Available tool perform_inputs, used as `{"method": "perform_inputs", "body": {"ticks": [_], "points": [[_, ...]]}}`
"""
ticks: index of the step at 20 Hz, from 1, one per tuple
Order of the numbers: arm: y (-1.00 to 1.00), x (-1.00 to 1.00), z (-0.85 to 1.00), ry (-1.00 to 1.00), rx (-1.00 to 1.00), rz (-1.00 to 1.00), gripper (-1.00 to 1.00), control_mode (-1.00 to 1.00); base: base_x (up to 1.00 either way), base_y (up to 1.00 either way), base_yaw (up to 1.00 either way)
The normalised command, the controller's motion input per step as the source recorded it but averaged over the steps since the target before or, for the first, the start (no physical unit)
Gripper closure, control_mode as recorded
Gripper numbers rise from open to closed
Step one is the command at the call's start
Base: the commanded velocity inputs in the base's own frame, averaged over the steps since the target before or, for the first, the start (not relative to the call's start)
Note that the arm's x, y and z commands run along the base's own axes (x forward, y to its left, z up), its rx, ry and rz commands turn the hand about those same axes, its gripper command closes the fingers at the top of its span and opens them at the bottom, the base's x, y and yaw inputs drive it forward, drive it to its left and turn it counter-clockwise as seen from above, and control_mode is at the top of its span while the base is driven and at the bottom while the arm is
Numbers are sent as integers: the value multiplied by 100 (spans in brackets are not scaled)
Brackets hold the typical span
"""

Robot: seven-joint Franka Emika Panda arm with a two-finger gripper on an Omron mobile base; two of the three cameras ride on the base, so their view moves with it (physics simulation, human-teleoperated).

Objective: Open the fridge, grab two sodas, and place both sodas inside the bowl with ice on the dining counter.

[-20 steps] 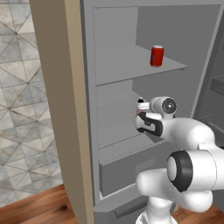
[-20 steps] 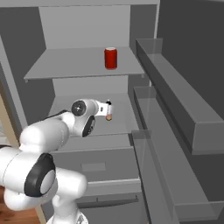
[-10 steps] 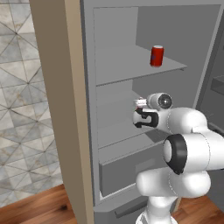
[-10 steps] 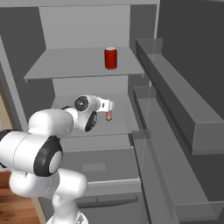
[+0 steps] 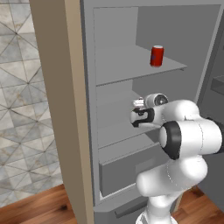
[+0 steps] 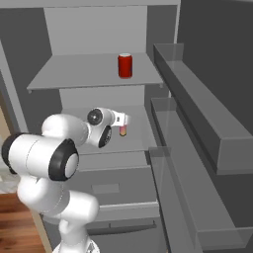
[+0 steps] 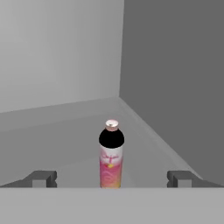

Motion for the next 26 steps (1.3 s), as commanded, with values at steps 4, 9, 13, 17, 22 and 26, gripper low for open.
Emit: {"method": "perform_inputs", "body": {"ticks": [4,9,13,17,22,26], "points": [[0,20,-21,0,0,0,-100,-100,0,0,0],[0,23,-18,0,0,0,-100,-100,0,0,0],[-3,24,-14,0,1,0,-100,-100,0,0,0],[-8,26,-15,0,1,0,-100,-100,0,0,0],[-18,24,-13,0,3,0,-100,-100,0,0,0],[-15,19,-12,0,3,0,-100,-100,0,0,0]]}}
